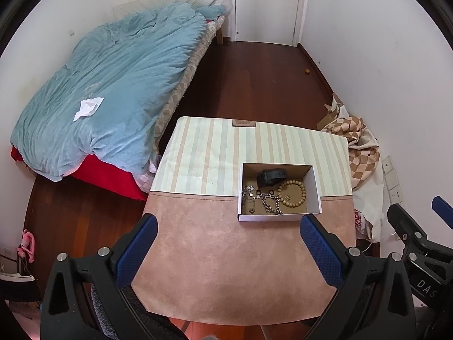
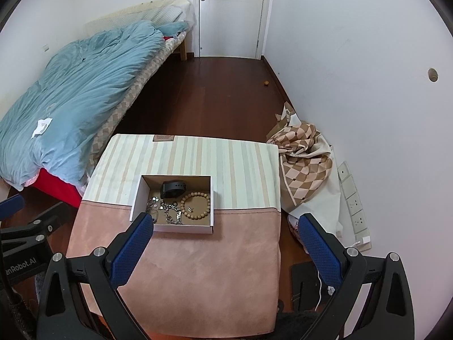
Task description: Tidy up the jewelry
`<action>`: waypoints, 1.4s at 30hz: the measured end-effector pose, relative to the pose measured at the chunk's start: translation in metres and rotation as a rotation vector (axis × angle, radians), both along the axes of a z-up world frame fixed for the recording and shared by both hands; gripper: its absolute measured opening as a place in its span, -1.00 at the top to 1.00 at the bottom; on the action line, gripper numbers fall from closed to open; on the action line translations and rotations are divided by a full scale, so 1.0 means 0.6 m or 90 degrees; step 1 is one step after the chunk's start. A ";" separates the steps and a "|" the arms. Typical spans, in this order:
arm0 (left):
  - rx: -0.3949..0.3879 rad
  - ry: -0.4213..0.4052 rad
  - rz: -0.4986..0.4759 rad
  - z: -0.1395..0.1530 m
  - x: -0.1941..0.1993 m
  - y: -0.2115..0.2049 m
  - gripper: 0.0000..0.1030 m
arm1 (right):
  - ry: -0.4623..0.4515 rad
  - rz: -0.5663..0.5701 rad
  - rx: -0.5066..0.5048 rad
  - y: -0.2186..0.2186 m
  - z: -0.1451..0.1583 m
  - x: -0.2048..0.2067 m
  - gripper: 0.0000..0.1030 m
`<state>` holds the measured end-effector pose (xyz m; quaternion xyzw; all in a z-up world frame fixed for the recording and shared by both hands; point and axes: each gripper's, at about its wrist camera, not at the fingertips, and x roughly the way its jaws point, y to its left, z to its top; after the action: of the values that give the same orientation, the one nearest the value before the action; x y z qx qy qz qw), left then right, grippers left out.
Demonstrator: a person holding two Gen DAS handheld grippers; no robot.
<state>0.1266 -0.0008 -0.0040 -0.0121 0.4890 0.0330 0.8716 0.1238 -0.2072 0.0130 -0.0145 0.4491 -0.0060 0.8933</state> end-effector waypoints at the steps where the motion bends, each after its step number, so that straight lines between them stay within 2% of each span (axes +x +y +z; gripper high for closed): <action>1: 0.001 -0.001 -0.002 0.000 -0.001 0.000 -1.00 | 0.001 0.001 0.001 0.000 0.000 0.000 -1.00; 42: 0.002 0.008 -0.005 -0.013 -0.010 -0.002 -0.99 | 0.013 0.004 -0.004 0.004 -0.009 -0.006 -1.00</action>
<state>0.1205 -0.0021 -0.0119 -0.0085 0.4942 0.0309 0.8688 0.1205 -0.2050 0.0074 -0.0190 0.4578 -0.0045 0.8888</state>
